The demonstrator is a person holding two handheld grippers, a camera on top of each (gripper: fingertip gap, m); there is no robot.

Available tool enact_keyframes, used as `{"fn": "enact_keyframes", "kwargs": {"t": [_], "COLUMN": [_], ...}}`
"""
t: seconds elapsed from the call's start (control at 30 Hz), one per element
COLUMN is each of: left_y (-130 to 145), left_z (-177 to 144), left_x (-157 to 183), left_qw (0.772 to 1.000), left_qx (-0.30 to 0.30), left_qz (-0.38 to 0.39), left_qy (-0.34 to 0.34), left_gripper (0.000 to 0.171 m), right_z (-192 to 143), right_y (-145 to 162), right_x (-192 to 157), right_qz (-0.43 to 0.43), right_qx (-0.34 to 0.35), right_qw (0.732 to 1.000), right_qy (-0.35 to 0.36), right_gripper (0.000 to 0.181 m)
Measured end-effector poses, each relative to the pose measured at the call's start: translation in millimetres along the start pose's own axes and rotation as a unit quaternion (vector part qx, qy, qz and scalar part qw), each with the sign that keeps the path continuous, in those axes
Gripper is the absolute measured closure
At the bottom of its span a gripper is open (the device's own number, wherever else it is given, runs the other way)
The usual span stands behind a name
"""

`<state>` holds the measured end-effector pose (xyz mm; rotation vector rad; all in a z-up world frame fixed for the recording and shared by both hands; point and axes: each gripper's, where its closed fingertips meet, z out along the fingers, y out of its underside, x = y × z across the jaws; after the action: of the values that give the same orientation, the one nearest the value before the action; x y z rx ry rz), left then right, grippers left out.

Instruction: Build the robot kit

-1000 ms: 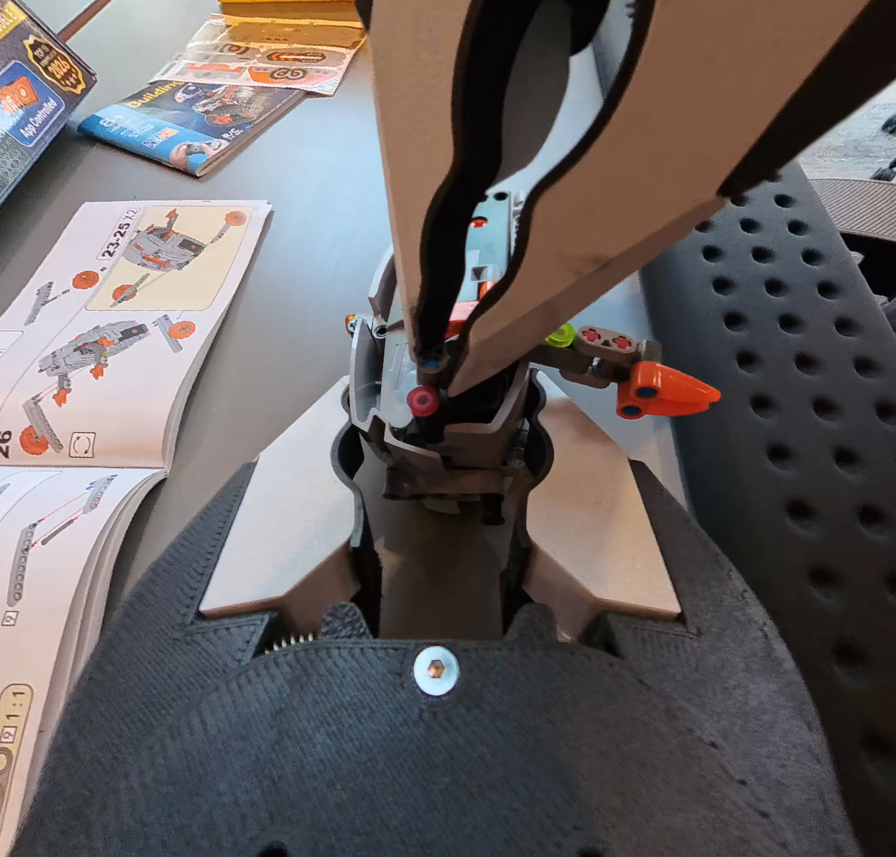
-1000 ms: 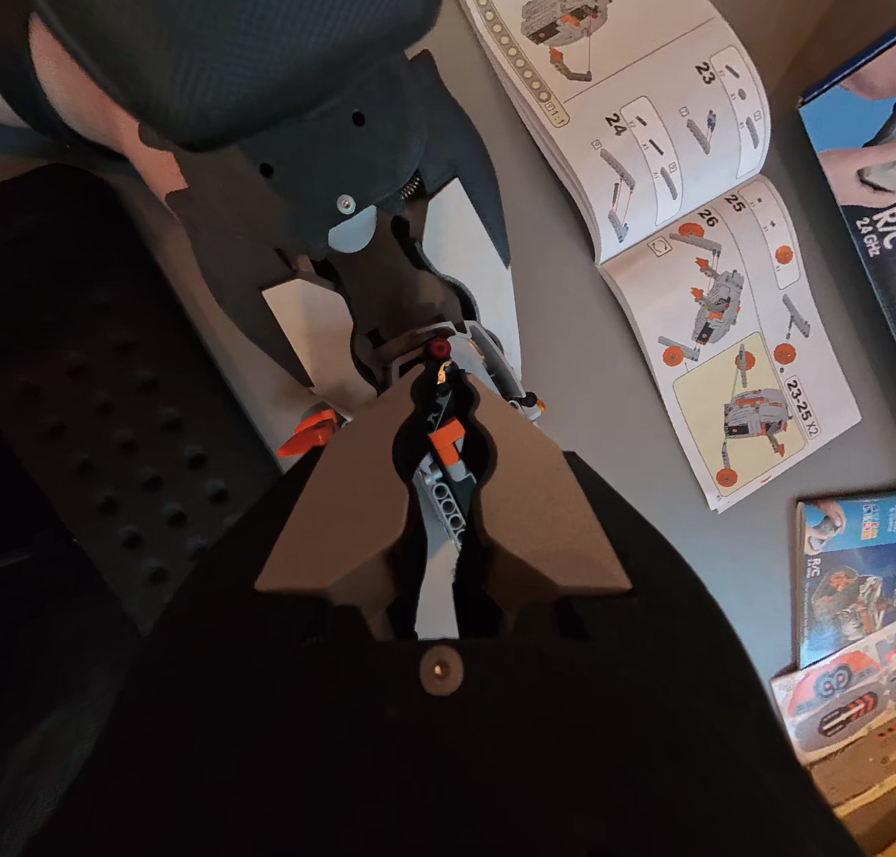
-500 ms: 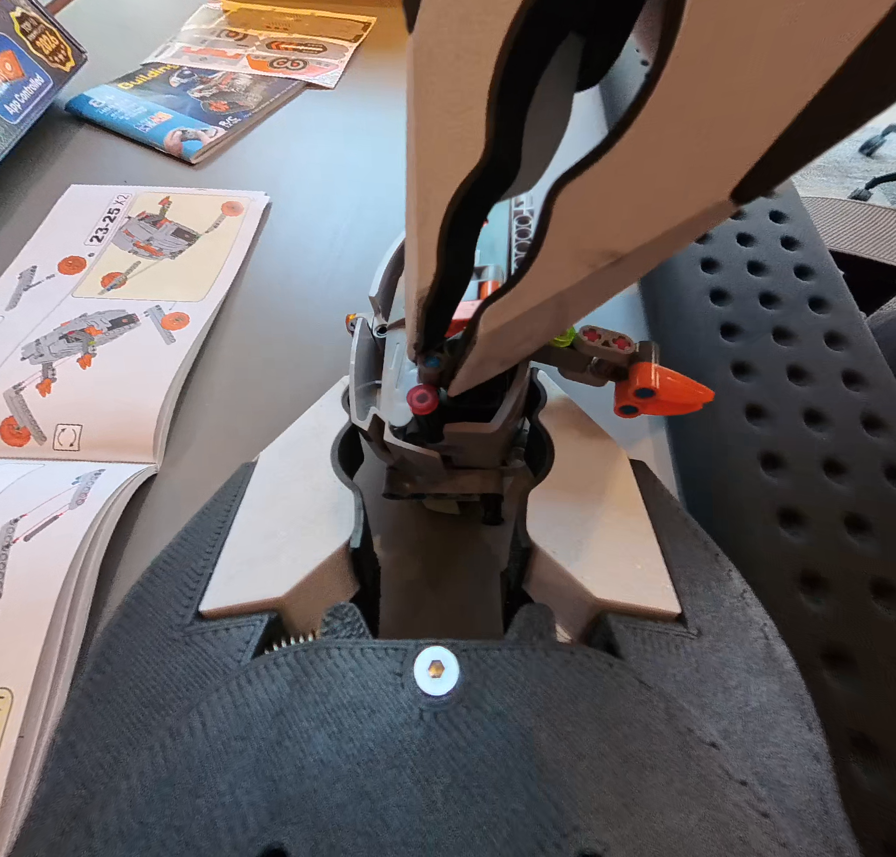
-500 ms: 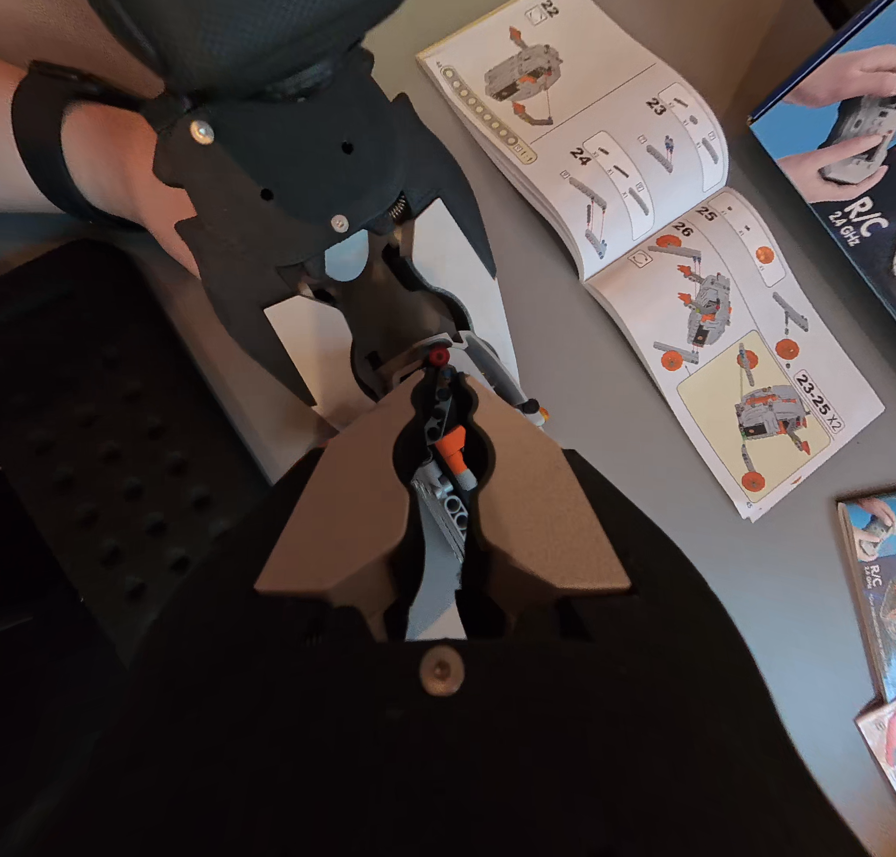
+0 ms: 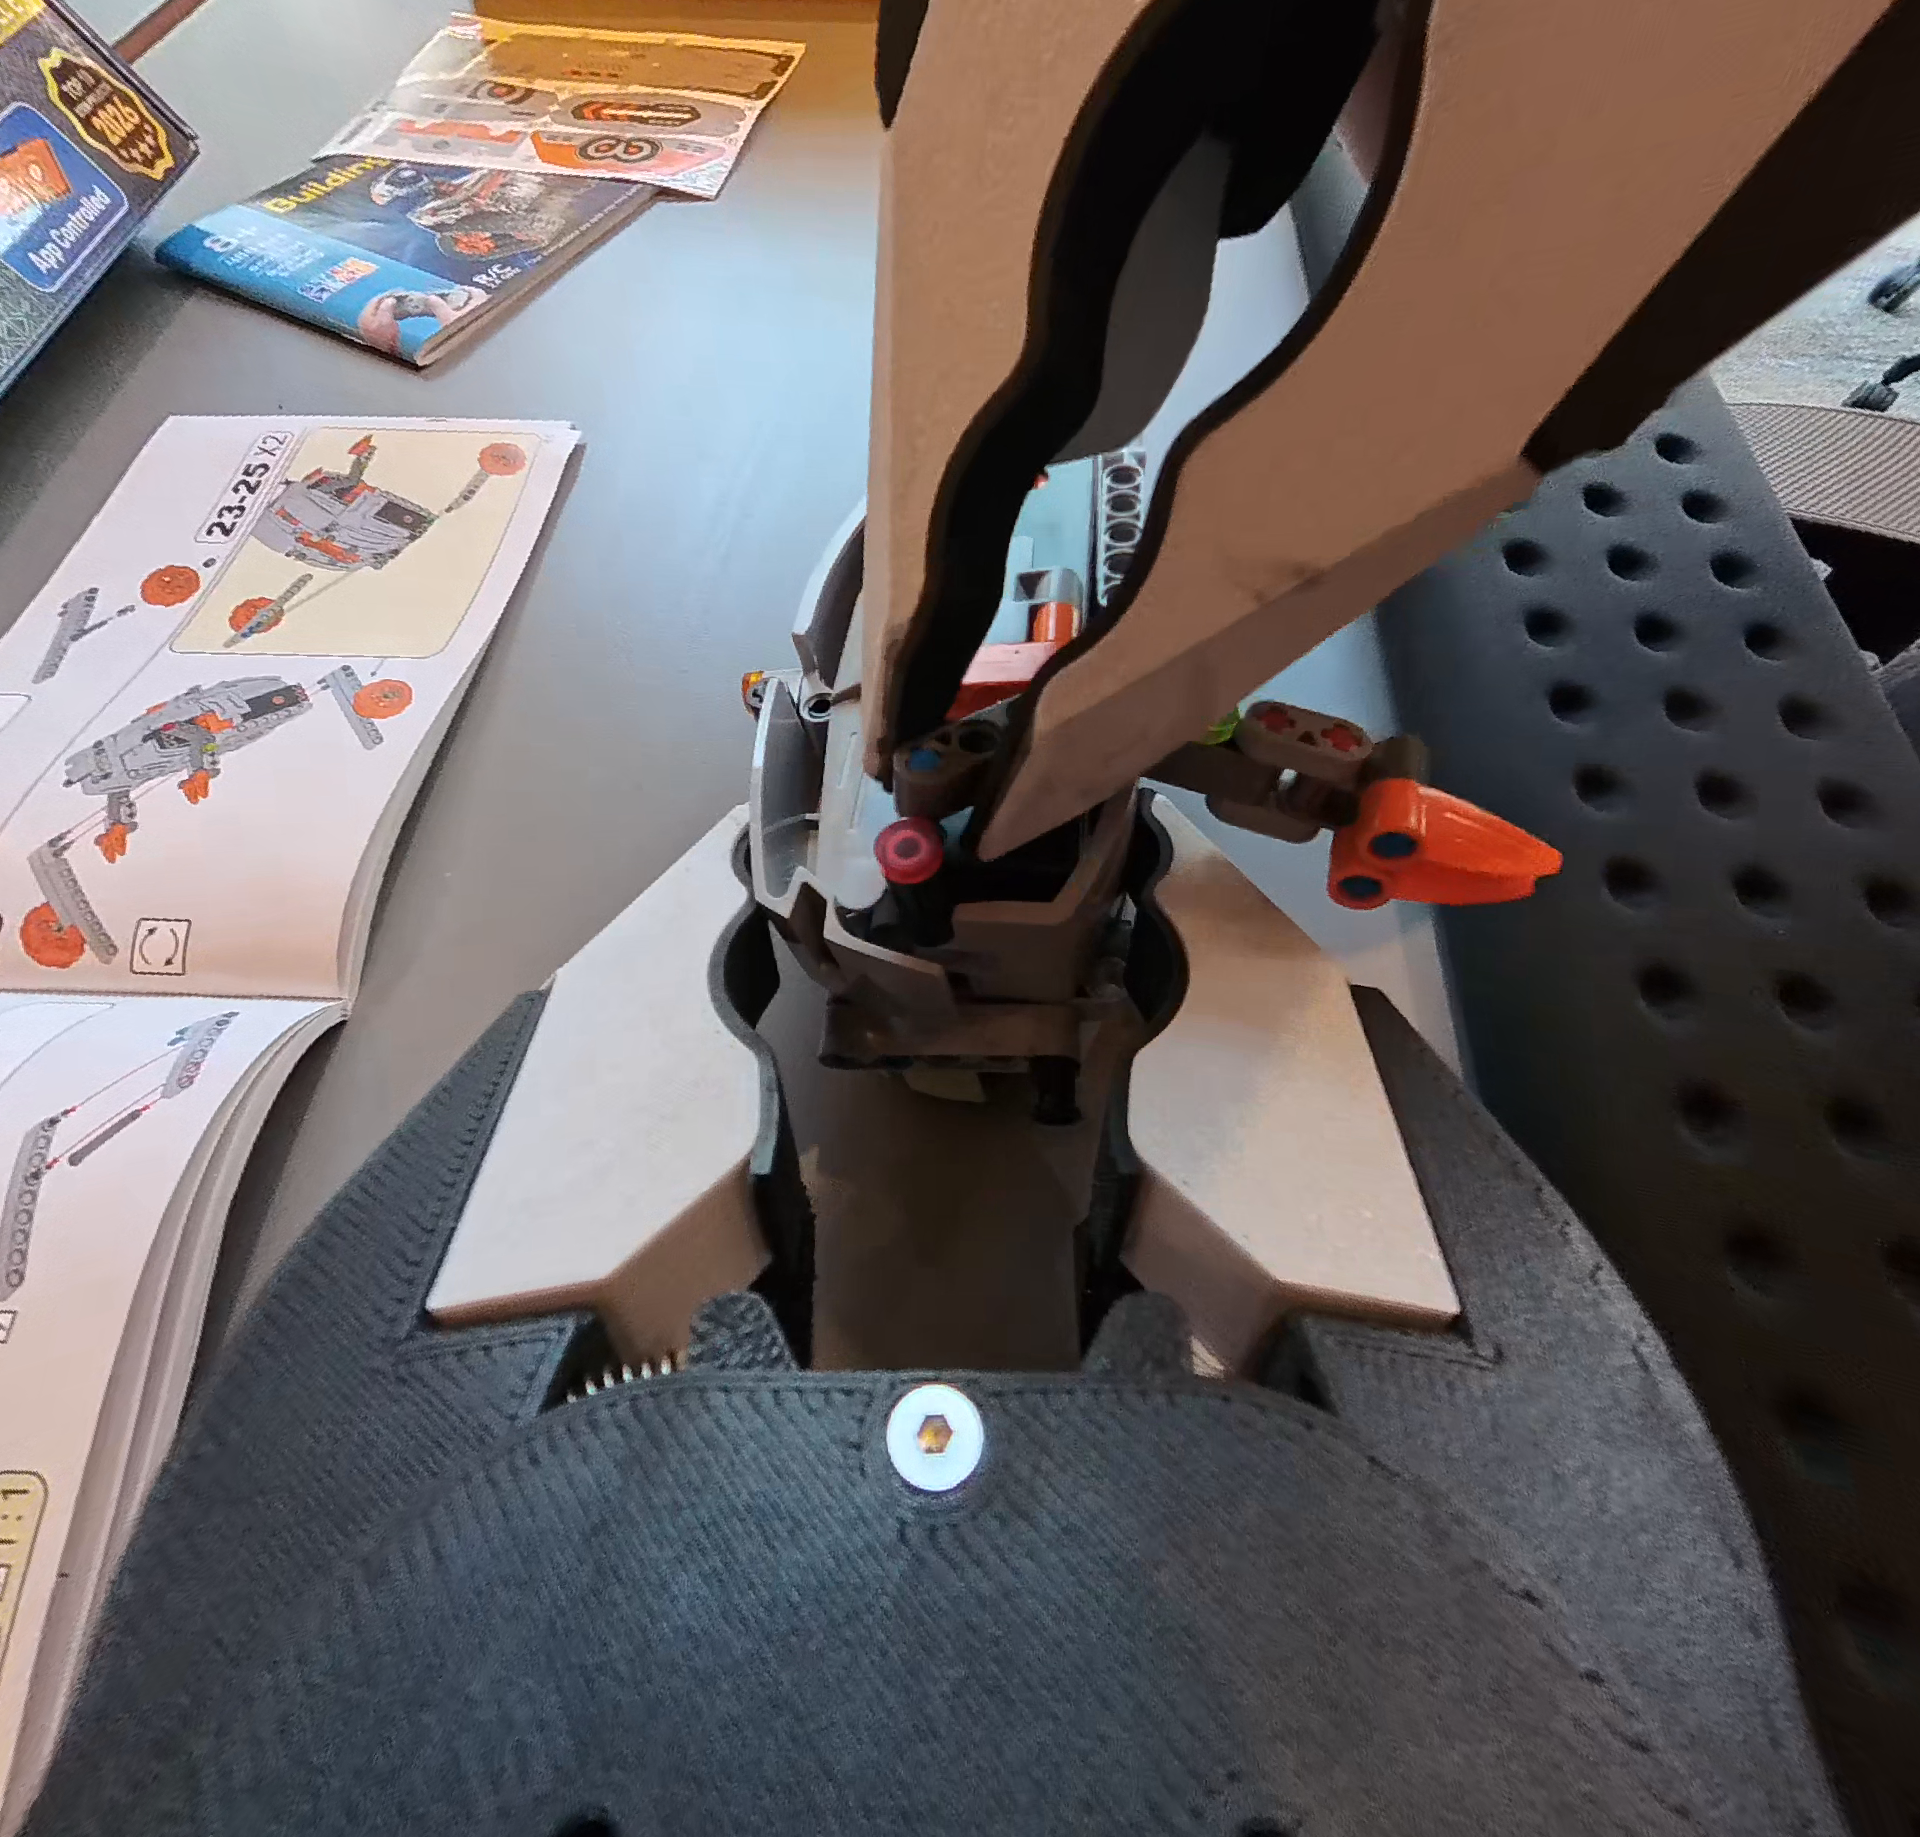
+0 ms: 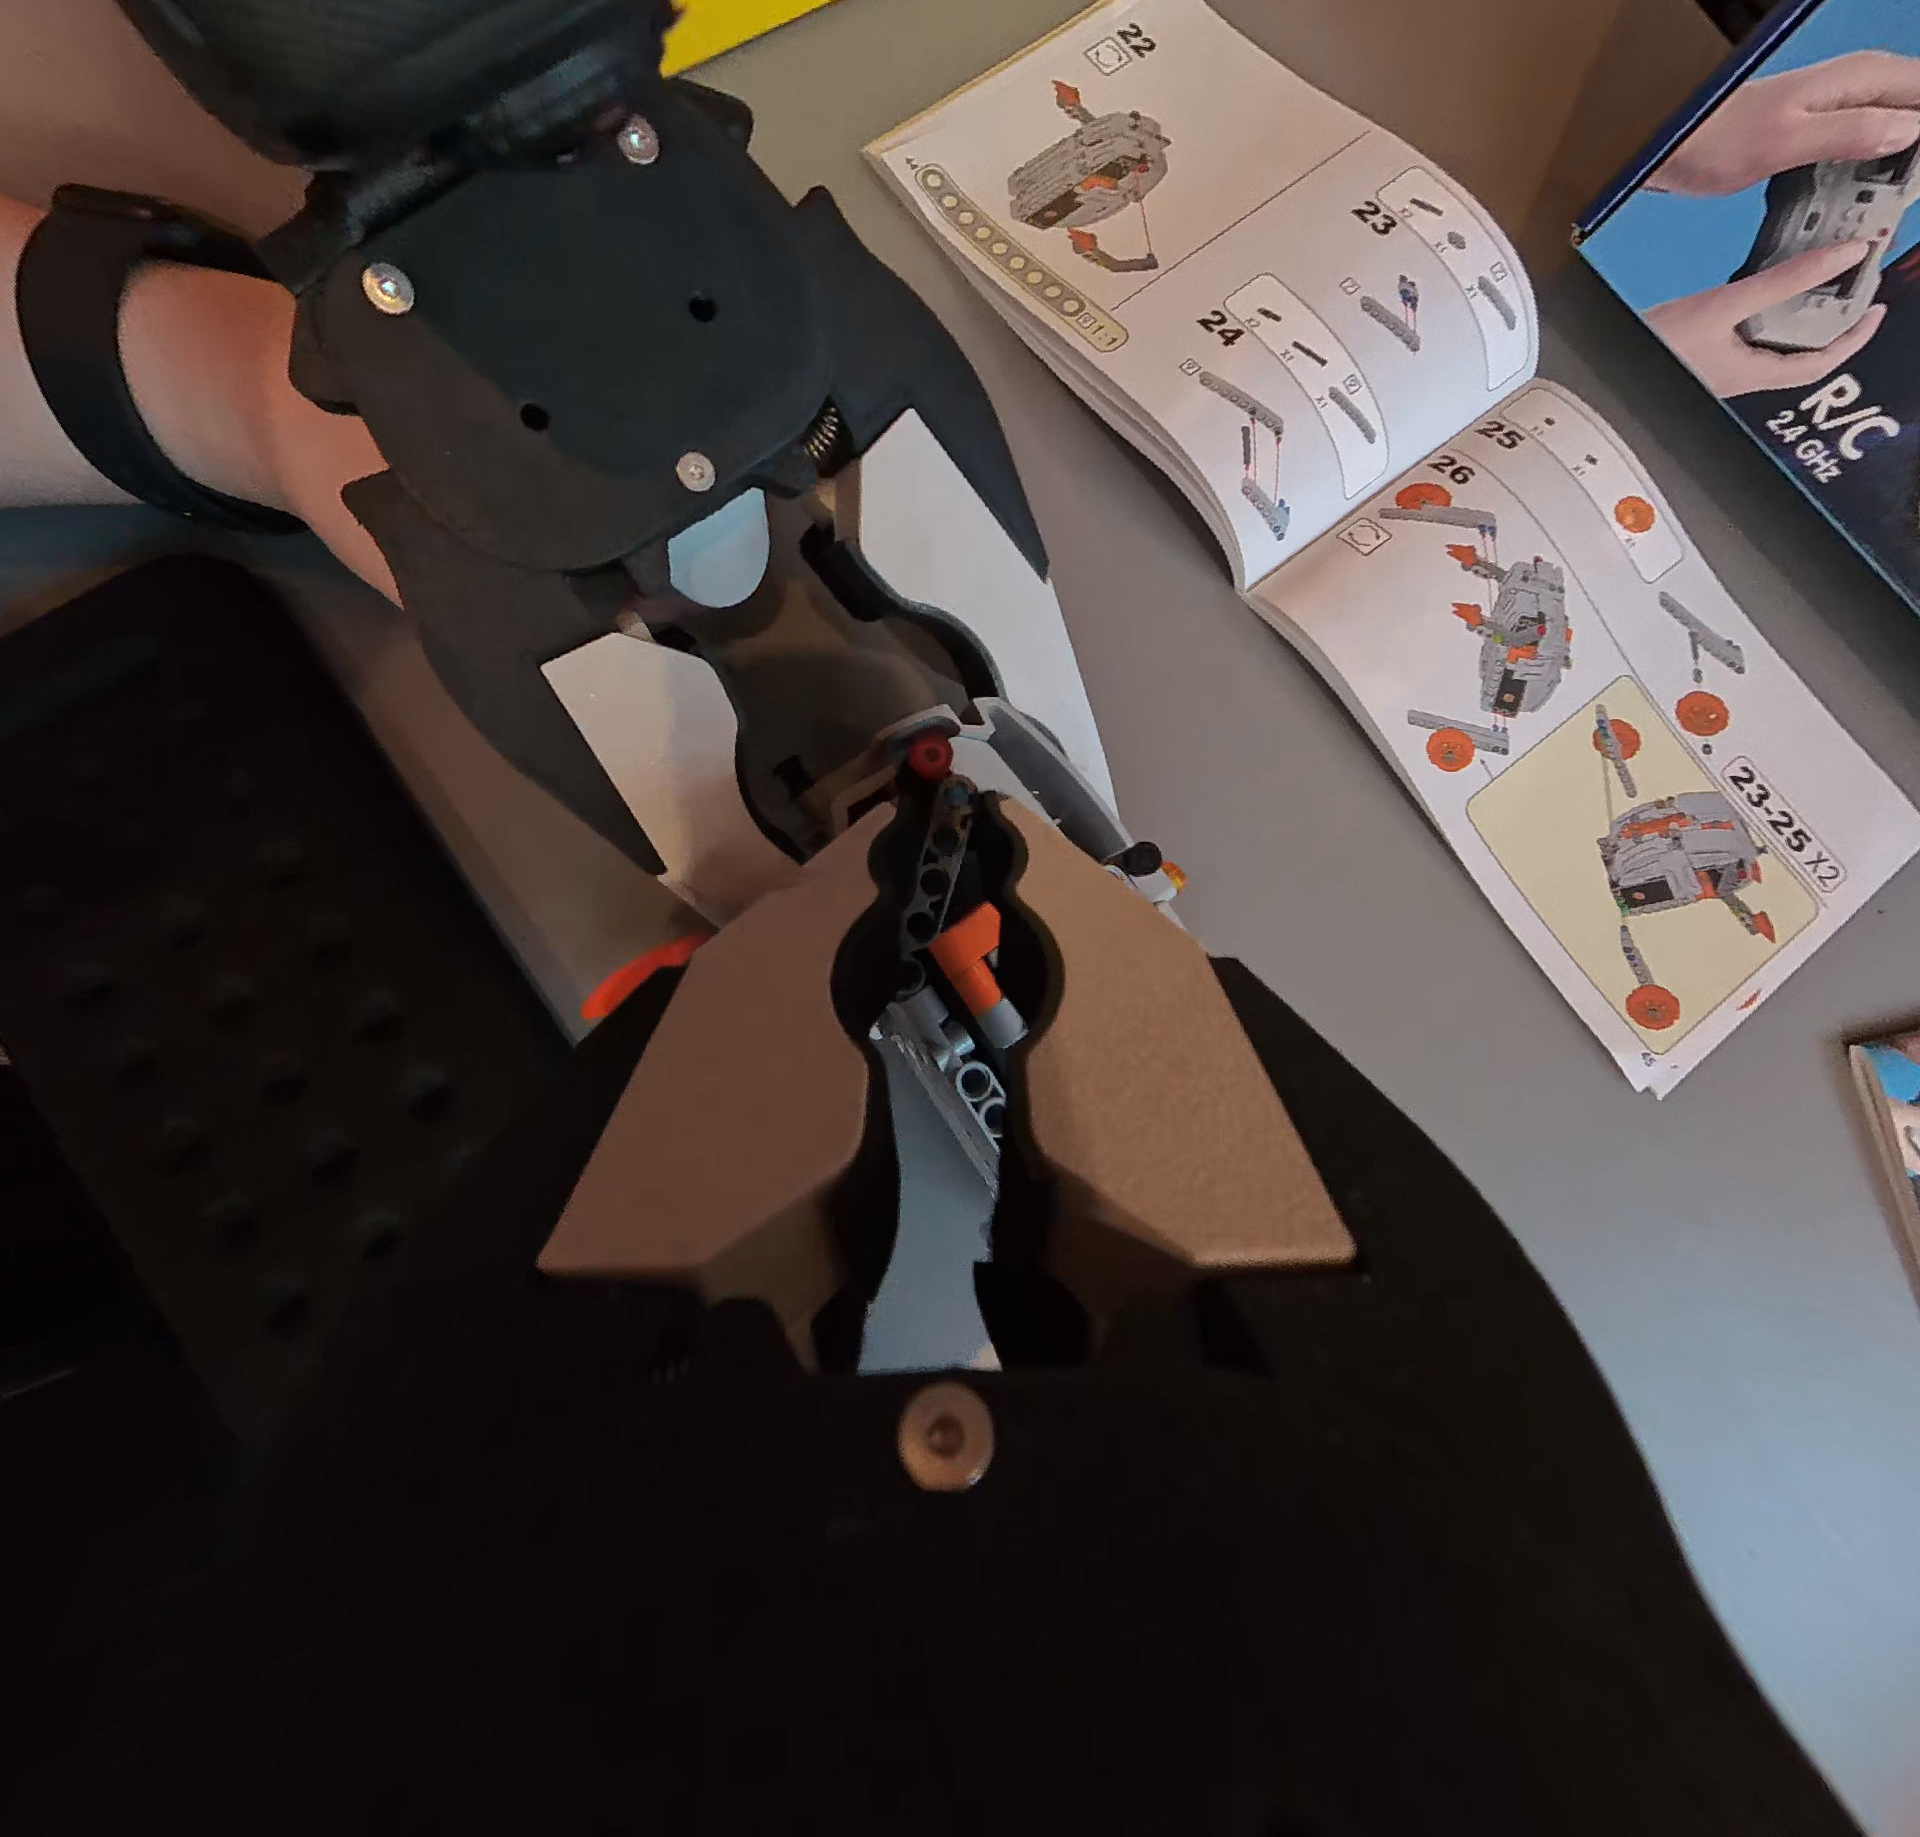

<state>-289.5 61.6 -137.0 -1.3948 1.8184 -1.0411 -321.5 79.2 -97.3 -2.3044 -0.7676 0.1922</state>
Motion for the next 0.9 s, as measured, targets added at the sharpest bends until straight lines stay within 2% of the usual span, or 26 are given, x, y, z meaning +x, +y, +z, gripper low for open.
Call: {"fn": "enact_keyframes", "kwargs": {"t": [0.47, 0.57, 0.73, 0.77, 0.83, 0.87, 0.9], "left_y": [0.0, 0.0, 0.2, 0.3, -6.3, -12.4, -17.8], "left_z": [-0.1, -0.1, -2.2, -4.7, -14.2, -21.5, -29.4], "left_x": [0.2, 0.2, 3.4, 5.8, 4.8, 2.5, 0.7], "left_qw": [1.0, 1.0, 1.0, 1.0, 0.999, 0.998, 0.997], "left_qx": [0.0, 0.0, 0.002, 0.006, 0.031, 0.048, 0.061], "left_qz": [-0.001, -0.001, 0.003, 0.003, -0.006, -0.008, -0.007], "left_qy": [0.001, 0.001, 0.014, 0.027, 0.042, 0.044, 0.046], "left_gripper": [0.105, 0.105, 0.104, 0.102, 0.084, 0.085, 0.093], "right_z": [-2.0, -4.4, -5.3, -5.3, -5.8, -6.3, -7.1], "right_y": [0.8, -1.8, -2.1, -3.2, -3.9, -4.2, -4.7], "right_x": [0.1, -0.7, -4.3, -5.1, -4.0, -3.2, -2.8], "right_qz": [0.019, 0.019, 0.02, 0.023, 0.03, 0.032, 0.034], "right_qx": [0.005, 0.015, 0.015, 0.018, 0.022, 0.025, 0.028], "right_qw": [1.0, 1.0, 0.999, 0.999, 0.999, 0.999, 0.998], "right_qy": [-0.006, -0.007, -0.02, -0.027, -0.032, -0.033, -0.034], "right_gripper": [0.164, 0.172, 0.174, 0.174, 0.174, 0.174, 0.174]}}
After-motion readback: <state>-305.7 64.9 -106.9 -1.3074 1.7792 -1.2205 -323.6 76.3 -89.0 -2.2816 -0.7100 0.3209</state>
